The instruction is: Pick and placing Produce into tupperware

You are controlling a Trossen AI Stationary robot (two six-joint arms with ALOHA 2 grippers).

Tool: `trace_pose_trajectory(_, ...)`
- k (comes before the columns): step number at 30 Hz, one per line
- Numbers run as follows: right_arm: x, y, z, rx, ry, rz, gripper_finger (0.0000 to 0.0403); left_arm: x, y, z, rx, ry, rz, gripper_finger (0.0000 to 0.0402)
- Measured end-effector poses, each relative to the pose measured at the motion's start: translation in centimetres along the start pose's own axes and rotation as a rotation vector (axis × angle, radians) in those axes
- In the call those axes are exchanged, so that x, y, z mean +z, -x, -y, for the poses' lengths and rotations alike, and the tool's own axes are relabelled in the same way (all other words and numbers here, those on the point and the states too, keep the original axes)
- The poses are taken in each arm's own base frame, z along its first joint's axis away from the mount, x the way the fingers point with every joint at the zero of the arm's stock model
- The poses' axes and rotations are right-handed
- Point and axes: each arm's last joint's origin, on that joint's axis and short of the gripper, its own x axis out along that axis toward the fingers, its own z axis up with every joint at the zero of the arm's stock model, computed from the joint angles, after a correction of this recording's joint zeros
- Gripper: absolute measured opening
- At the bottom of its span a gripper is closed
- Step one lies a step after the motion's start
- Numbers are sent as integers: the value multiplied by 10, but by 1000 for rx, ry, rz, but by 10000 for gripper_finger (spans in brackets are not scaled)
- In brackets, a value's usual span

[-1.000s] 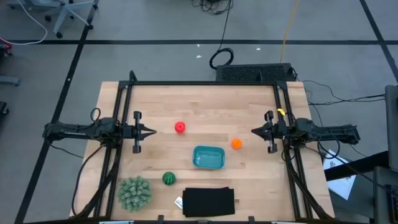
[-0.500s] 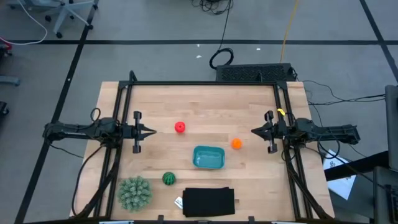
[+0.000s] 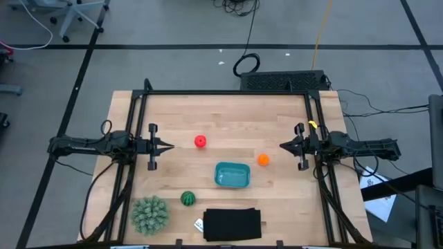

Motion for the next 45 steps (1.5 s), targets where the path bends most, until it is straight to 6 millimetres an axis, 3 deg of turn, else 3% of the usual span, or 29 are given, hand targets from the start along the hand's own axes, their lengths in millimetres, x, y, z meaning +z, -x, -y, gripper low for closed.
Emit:
trace_pose_trajectory(19, 0, 0, 0, 0, 0, 1, 0, 5, 0, -2, 17, 0, 49, 21)
trace_pose_trajectory(30, 0, 0, 0, 0, -1, 1, 0, 7, 0, -2, 16, 205, 75, 21)
trace_pose_trajectory(45, 1, 0, 0, 0, 6, 9, 0, 15, 1, -6, 61, 236, 162, 21)
